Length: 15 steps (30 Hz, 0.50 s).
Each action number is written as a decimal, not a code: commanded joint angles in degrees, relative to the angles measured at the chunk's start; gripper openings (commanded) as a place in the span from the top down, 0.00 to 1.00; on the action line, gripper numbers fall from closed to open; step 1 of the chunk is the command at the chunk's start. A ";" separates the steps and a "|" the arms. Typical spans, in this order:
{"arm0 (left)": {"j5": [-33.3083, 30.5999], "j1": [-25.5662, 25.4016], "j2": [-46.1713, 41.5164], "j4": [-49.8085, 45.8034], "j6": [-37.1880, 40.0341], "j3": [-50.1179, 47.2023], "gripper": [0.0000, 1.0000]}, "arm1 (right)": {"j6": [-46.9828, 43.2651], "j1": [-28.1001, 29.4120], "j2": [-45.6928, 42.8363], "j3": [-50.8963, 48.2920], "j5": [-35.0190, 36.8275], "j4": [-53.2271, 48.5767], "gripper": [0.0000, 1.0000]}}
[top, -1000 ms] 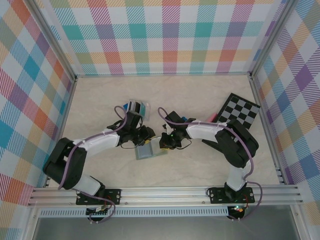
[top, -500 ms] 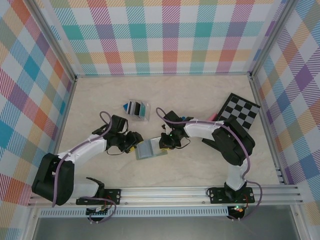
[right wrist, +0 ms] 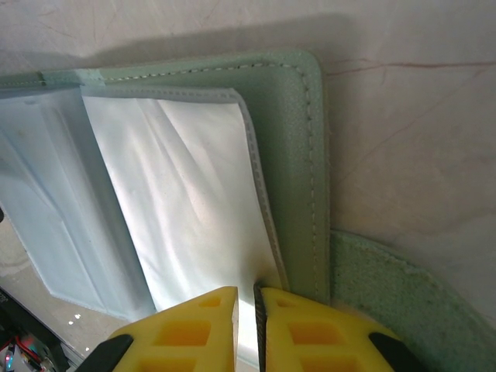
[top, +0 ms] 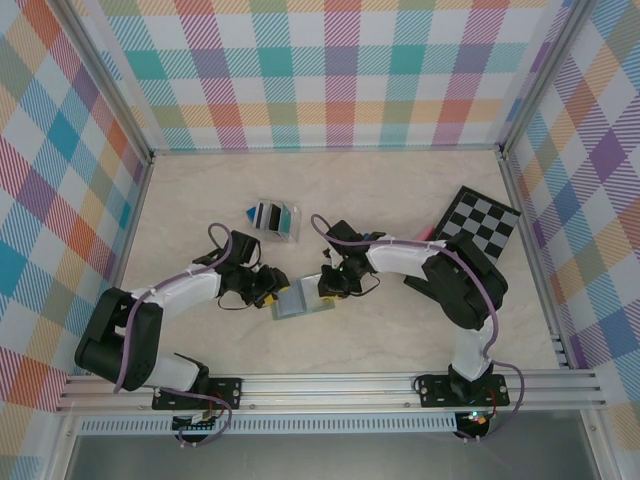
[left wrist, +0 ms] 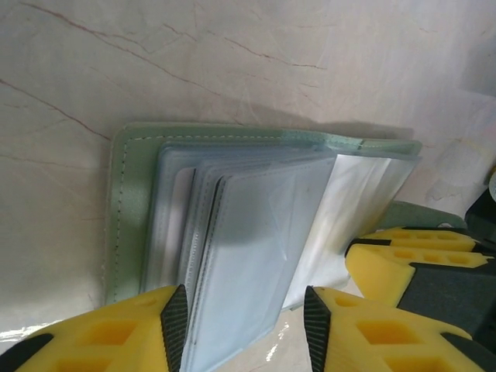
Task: Take the credit cards out of the card holder
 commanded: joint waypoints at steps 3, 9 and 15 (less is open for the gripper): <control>1.08 0.20 1.17 3.18 0.14 -0.66 0.54 | -0.97 0.02 2.42 1.14 0.66 -2.28 0.84; 4.00 0.20 1.78 6.33 -0.71 -0.99 0.63 | -0.30 0.02 2.84 1.35 0.06 -2.07 0.84; 6.61 -0.06 0.48 9.28 -1.99 -1.15 0.68 | -0.35 0.02 3.11 1.54 0.05 -2.25 0.84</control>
